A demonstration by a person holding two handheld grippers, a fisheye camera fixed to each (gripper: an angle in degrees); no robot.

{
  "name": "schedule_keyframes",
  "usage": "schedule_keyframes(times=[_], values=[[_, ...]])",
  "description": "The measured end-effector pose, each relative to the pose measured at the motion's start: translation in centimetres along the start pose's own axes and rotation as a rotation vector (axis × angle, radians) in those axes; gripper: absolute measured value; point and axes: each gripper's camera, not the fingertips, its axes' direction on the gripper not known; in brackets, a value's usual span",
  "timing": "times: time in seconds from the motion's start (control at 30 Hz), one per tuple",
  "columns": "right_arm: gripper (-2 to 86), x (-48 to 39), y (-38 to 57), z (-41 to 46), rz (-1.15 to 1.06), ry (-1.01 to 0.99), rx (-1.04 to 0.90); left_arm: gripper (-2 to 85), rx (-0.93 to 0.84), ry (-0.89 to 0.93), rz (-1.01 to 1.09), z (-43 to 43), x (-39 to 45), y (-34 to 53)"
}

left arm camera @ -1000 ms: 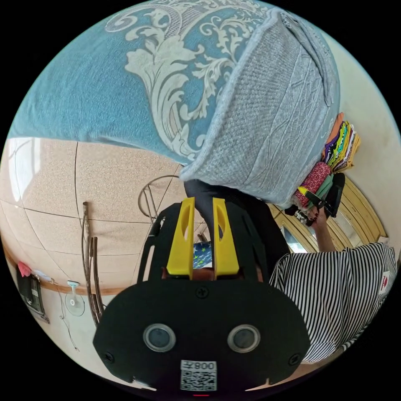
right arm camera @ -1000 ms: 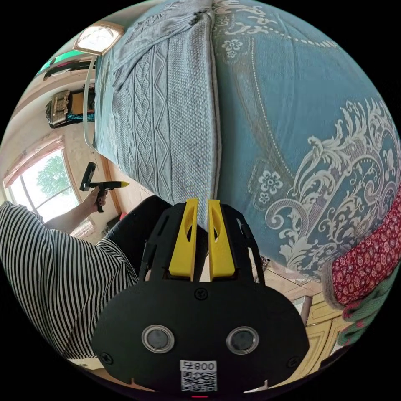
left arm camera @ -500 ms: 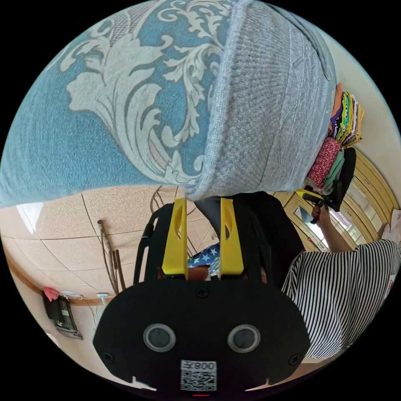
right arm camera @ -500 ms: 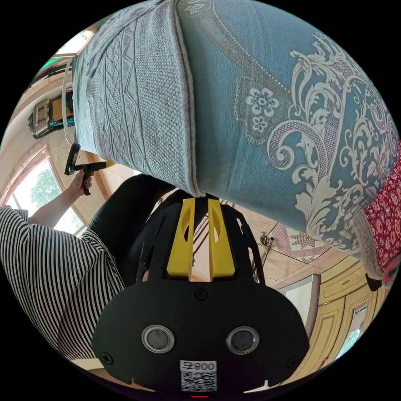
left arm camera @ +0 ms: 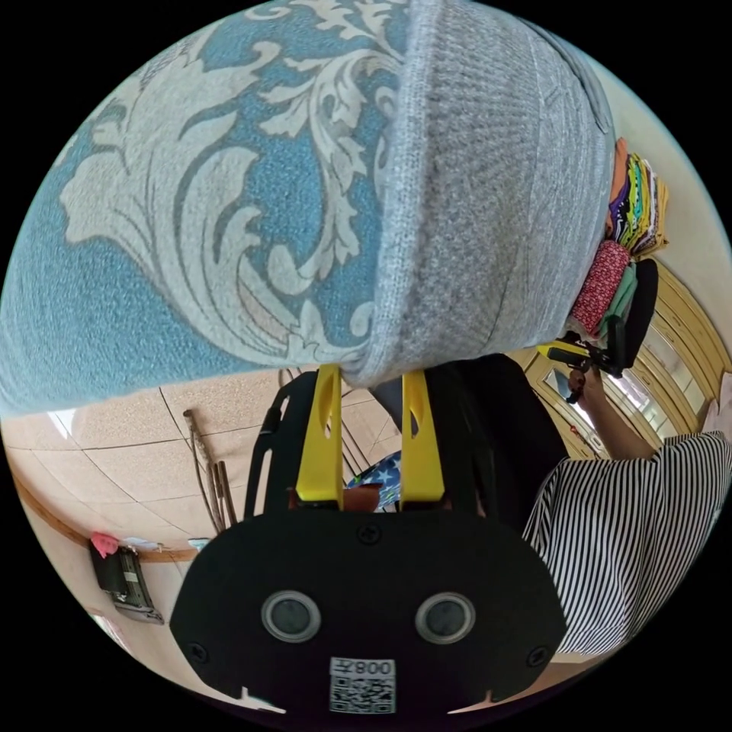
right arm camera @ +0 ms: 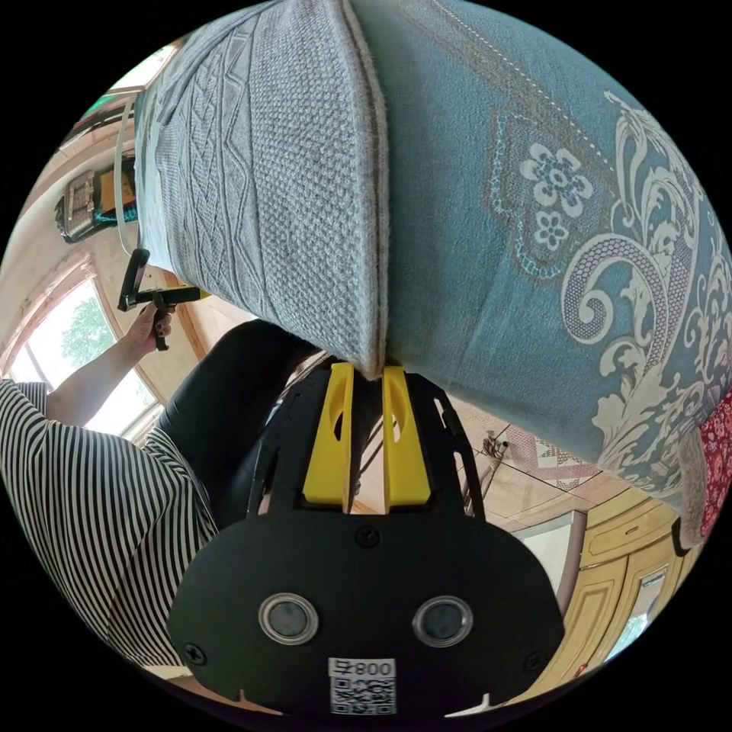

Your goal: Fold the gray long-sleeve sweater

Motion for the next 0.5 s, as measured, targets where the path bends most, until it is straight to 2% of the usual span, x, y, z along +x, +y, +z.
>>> schedule_keyframes(times=[0.23, 0.5], values=[[4.5, 2.3, 0.1, 0.4, 0.027, -0.073, 0.003, 5.6, -0.015, 0.011, 0.022, 1.6, -0.6, -0.3], [2.8, 3.6, -0.1, -0.7, -0.043, -0.108, -0.049, 3.6, -0.002, 0.084, 0.031, 1.4, -1.5, 1.5]])
